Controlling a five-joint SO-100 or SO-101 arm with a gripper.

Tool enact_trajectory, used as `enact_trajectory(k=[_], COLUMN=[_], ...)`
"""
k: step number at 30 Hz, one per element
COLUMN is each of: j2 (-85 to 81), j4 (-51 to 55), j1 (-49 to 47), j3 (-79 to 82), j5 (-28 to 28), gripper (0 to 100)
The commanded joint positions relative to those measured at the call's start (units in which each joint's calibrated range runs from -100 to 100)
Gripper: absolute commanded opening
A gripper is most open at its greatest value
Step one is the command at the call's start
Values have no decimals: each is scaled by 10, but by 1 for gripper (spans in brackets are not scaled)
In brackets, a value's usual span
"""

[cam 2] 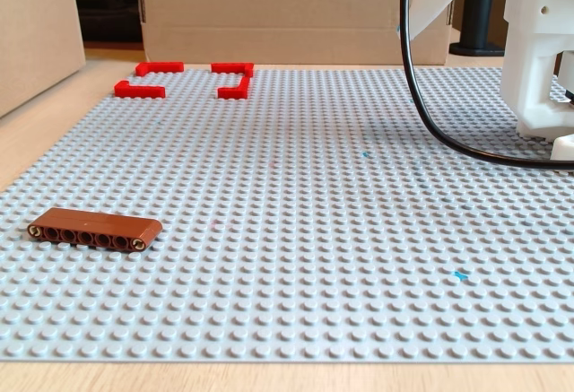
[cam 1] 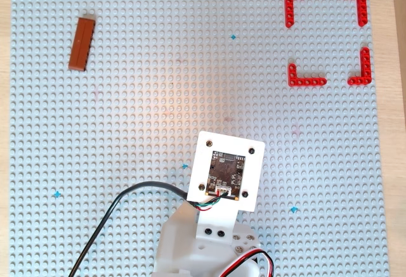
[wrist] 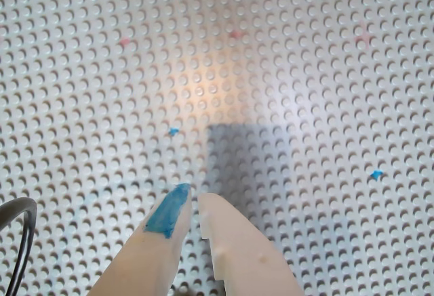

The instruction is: Grab and store lego

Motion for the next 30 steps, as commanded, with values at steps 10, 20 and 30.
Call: enact_trajectory(k=[10, 20, 30], j2=[0, 0, 0], j4=[-1, -1, -3], j1=[-3, -3, 0], j3=[3, 3, 3], j5=[3, 3, -1], gripper=[1, 1, 1])
